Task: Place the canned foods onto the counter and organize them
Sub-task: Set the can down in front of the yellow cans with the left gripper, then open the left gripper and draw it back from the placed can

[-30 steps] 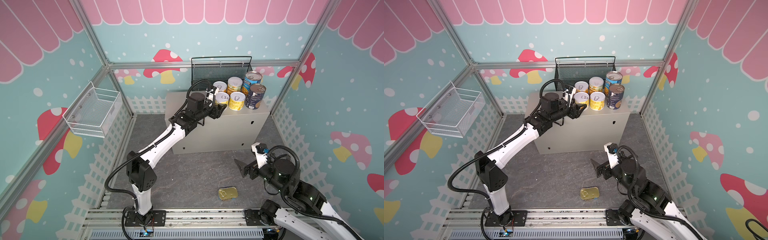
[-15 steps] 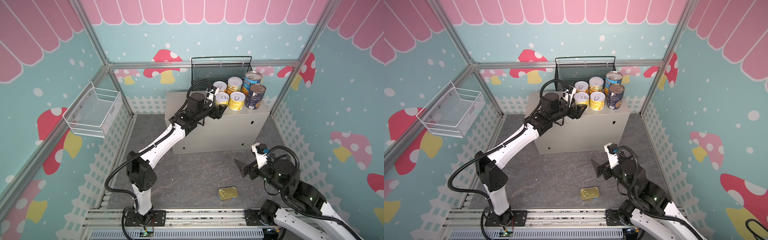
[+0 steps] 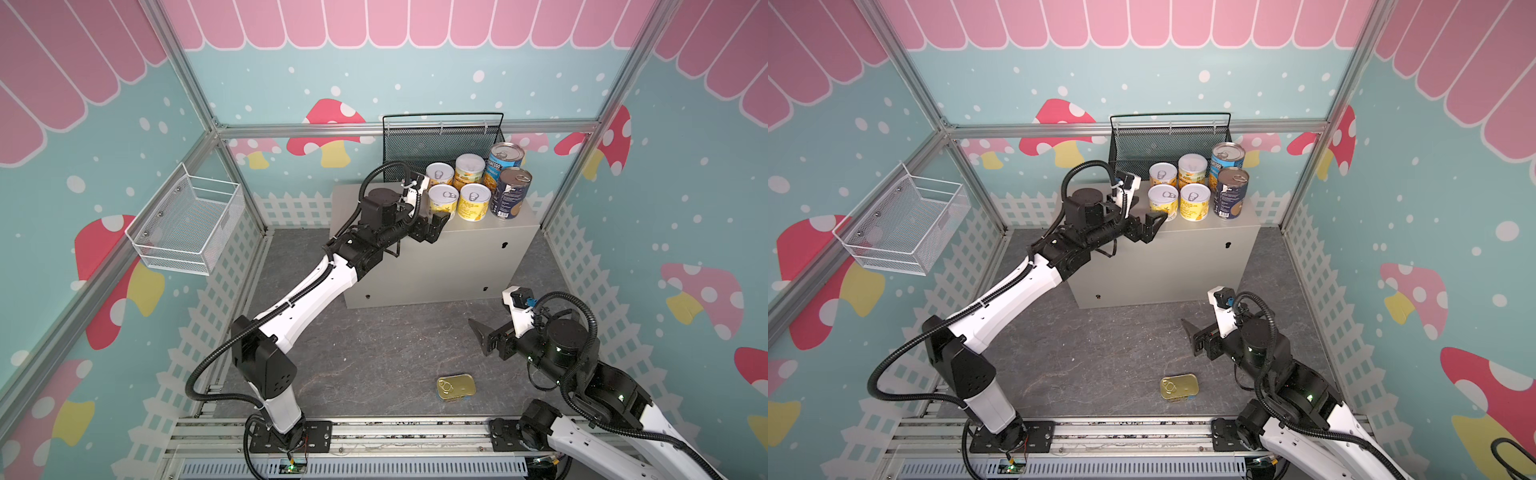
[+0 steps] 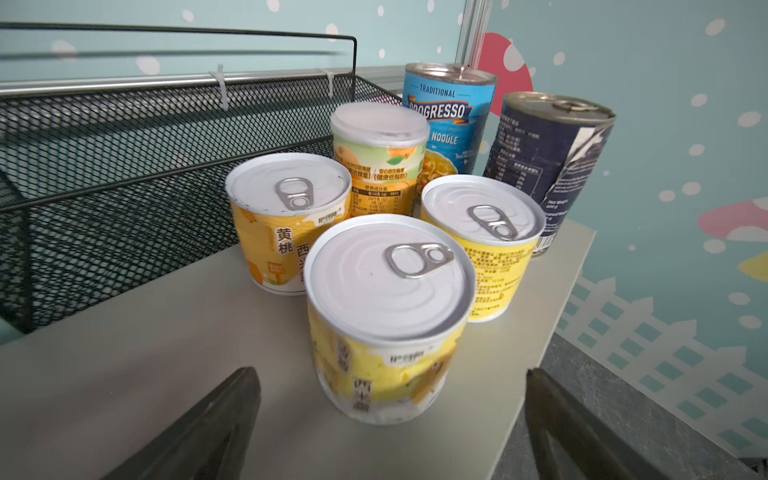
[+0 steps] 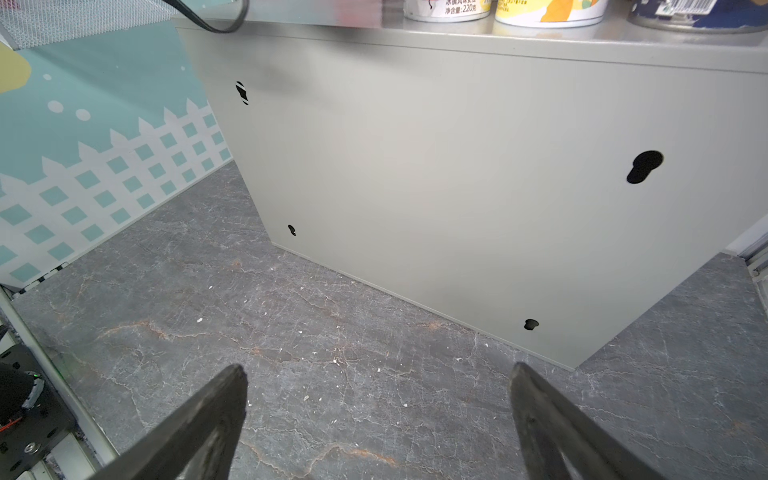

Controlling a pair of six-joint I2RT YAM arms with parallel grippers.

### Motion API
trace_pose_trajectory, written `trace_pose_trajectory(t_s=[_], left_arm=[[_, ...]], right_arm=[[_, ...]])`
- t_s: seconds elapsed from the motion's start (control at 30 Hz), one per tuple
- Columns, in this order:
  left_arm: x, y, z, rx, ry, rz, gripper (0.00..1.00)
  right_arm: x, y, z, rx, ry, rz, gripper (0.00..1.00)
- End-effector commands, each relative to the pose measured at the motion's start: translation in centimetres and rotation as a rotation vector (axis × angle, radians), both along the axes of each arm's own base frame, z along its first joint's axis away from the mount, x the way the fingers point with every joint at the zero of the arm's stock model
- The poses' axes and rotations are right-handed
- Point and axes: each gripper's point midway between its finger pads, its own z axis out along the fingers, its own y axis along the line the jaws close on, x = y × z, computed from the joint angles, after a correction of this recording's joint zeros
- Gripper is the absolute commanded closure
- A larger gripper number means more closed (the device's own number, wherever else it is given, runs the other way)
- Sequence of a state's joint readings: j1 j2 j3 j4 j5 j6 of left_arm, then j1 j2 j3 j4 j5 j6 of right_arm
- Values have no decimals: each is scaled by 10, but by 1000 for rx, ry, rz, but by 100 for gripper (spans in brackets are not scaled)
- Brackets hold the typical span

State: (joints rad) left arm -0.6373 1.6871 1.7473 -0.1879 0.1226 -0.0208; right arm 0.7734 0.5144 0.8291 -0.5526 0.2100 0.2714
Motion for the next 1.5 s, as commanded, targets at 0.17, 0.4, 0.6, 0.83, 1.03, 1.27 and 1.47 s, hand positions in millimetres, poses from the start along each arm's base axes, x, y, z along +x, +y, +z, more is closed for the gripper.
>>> trace_pose_trajectory(t_s=[0.17,0.4,0.6,0.83,1.03,1.27,1.47], left_arm=[[-49,49,3,35,-16,60,1],[-88,87,-27,132,63,98,1],[-83,108,-17,166,28,200,1],[-34,85,-7,178,24,221,1],[14,66,-6,165,35,247,1],[53,53,-20,166,85,249,1],[72,48,-32,182,118,250,1]], right_arm=[[3,9,-12,12,48,11,1],[14,12,-38,-22,151,-45,1],[18,9,-66,-5,245,-118,1],[14,11,-75,54,278,-117,1],[10,6,-70,69,262,-118,1],[7,4,-65,85,244,-116,1],[5,1,-59,101,224,-114,1]])
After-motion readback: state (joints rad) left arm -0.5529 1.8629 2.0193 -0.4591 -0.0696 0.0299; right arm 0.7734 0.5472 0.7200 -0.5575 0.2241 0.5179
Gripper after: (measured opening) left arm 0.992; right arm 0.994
